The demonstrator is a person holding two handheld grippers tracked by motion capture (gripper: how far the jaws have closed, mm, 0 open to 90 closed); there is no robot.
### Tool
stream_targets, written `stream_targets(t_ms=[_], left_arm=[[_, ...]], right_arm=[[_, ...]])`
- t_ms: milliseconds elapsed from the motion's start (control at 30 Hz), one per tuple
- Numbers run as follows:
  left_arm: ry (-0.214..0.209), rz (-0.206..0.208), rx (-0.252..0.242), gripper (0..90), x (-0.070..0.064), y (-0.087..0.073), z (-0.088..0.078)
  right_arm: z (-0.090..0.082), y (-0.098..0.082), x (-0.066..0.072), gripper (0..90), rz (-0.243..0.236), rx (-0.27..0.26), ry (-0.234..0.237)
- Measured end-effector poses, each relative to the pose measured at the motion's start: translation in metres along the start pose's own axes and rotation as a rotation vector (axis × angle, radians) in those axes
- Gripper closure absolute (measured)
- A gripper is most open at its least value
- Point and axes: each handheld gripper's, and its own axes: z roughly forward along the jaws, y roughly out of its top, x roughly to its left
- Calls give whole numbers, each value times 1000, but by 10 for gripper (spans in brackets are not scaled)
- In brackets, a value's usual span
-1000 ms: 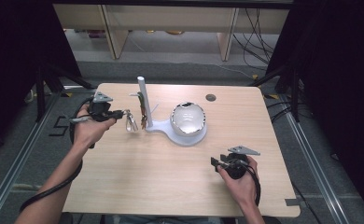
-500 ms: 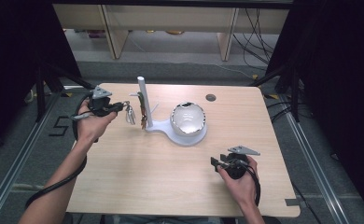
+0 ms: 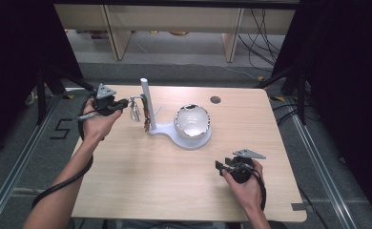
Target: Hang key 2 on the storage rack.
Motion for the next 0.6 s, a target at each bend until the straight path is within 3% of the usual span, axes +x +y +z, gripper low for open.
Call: stream_targets(t_ms=[400, 433, 600], left_arm=[[10, 6, -57, 870, -1, 0, 13], [13, 12, -62, 870, -1, 0, 14], [12, 21, -81, 870, -1, -1, 17]], right_arm=[[1, 0, -1, 525, 10, -15, 17], [1, 0, -4, 526, -24, -21, 17], [1, 1, -4, 525, -26, -17, 10]])
